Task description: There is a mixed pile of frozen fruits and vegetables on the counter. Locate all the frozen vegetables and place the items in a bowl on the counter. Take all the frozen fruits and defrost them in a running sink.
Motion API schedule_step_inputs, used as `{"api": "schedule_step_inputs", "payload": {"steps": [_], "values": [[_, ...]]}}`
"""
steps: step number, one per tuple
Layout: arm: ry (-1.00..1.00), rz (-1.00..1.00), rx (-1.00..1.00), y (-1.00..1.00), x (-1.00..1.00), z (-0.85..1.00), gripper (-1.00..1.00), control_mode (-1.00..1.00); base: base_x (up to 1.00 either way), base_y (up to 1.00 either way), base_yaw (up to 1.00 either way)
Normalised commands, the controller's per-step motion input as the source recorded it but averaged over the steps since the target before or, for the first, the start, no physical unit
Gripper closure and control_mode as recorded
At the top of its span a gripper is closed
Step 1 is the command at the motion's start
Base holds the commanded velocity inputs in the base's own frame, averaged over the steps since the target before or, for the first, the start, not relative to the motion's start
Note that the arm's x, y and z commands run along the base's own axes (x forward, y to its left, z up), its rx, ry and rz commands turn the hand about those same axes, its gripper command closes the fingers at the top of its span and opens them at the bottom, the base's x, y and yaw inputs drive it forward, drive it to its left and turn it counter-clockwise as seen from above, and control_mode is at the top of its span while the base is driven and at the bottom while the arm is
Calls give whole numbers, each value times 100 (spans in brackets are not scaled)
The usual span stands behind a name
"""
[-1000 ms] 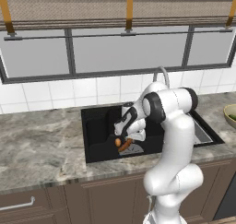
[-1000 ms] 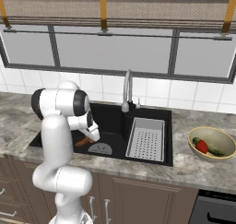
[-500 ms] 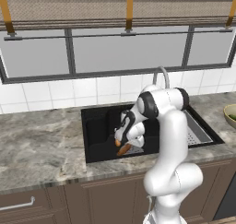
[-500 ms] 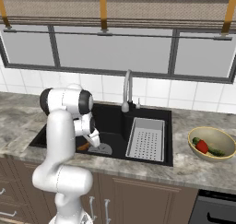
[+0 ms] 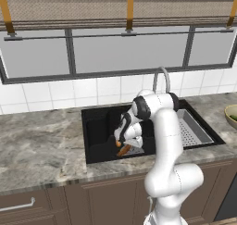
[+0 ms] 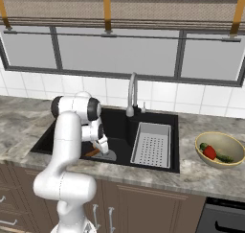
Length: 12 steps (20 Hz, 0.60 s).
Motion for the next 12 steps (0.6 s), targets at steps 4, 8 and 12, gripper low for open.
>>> {"api": "schedule_step_inputs", "payload": {"steps": [4,8,12], "values": [[0,0,2,-11,48,-46,100,-100,0,0,0],[0,0,1,0,48,-50,100,-100,0,0,0],[0,0,0,4,57,-49,100,-100,0,0,0]]}}
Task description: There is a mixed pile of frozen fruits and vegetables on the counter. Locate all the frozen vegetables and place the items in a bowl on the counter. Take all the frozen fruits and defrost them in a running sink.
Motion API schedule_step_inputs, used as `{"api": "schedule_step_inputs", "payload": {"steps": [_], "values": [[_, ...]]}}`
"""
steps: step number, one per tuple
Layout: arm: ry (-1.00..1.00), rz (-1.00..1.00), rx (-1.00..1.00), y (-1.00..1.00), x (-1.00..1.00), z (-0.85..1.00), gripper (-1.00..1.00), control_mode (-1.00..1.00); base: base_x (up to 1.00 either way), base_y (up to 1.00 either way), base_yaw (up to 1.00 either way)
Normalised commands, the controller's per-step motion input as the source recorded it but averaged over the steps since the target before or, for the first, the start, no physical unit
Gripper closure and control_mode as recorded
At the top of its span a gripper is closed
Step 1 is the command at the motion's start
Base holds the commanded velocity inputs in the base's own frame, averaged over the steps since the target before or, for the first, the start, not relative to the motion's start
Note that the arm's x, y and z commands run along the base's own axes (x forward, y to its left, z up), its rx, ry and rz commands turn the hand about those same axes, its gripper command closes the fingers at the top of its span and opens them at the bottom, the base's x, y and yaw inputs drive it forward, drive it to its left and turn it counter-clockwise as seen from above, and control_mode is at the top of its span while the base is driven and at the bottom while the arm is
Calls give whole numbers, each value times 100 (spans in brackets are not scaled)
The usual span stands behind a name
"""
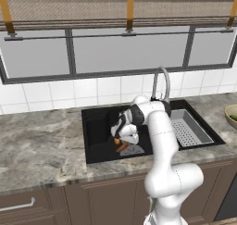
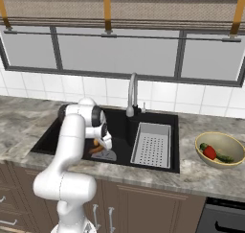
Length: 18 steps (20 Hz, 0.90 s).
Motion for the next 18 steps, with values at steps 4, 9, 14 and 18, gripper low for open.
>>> {"api": "schedule_step_inputs", "payload": {"steps": [4,9,14,18], "values": [[4,0,0,9,13,-44,-100,-100,0,0,0],[9,-2,-1,1,-12,-7,-100,-100,0,0,0],[7,-5,-3,-3,-27,14,-100,-100,0,0,0],[-8,-7,0,-3,-33,38,-100,-100,0,0,0]]}}
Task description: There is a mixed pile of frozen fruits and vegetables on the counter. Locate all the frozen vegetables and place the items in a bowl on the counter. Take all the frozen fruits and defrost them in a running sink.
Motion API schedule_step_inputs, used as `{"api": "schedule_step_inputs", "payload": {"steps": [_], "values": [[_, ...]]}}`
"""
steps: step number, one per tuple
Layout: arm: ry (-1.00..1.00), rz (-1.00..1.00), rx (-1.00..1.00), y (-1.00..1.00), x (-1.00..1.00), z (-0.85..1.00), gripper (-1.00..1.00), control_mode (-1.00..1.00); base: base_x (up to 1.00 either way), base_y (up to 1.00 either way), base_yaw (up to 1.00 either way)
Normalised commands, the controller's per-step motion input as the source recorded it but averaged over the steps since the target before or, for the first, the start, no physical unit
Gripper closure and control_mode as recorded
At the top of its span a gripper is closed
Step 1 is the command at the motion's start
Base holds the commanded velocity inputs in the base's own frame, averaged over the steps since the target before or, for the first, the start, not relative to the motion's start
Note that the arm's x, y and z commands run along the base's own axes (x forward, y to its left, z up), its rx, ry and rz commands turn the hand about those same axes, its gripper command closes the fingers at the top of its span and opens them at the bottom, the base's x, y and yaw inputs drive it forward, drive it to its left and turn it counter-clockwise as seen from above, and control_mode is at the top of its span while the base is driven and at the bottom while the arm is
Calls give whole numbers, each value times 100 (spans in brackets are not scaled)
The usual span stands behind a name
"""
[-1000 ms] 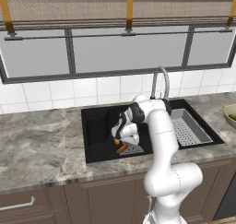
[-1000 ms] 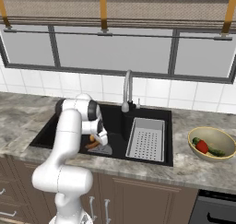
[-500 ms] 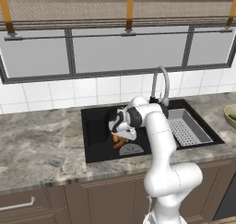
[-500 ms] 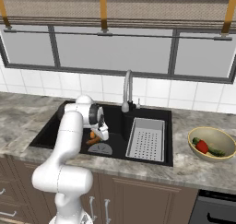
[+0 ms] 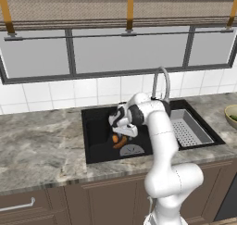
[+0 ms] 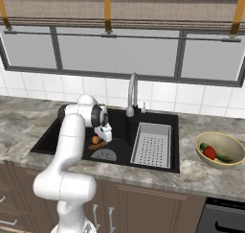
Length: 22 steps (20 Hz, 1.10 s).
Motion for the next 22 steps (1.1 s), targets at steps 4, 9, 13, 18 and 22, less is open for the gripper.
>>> {"api": "schedule_step_inputs", "payload": {"steps": [4,9,13,18,22], "values": [[-14,-7,0,-2,-47,55,-100,-100,0,0,0],[-11,-7,-1,0,-53,73,-100,-100,0,0,0],[-6,0,-5,2,-48,92,-100,-100,0,0,0],[-8,0,-2,5,-52,90,-100,-100,0,0,0],[-9,0,-1,8,-50,93,-100,-100,0,0,0]]}}
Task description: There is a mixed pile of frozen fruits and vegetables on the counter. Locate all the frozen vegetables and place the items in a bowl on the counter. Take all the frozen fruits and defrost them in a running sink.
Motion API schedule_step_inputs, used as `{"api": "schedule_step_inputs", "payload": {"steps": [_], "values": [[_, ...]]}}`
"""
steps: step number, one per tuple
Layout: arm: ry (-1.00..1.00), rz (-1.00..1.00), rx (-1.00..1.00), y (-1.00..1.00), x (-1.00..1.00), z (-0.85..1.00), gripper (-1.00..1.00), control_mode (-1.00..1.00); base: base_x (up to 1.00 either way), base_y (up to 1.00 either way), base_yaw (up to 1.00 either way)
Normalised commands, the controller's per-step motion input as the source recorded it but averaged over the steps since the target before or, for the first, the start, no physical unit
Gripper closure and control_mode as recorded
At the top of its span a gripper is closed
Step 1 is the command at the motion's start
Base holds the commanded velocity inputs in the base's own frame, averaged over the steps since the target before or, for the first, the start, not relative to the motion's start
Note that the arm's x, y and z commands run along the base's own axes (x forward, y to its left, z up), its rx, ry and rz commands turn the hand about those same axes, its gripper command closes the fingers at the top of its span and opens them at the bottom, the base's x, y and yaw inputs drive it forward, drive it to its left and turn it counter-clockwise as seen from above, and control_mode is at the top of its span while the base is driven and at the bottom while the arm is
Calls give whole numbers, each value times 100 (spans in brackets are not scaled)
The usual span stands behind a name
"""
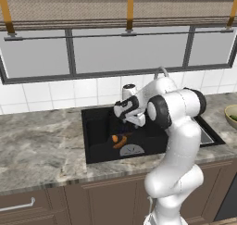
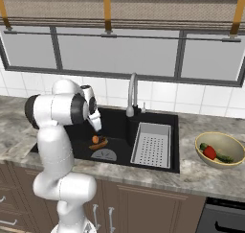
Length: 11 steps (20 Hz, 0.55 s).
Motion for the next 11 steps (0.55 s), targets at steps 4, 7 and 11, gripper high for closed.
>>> {"api": "schedule_step_inputs", "payload": {"steps": [4,7,11], "values": [[-6,0,0,4,-43,97,-100,-100,0,0,0],[-3,0,0,0,-40,100,-100,-100,0,0,0],[-7,0,0,0,-52,93,-100,-100,0,0,0]]}}
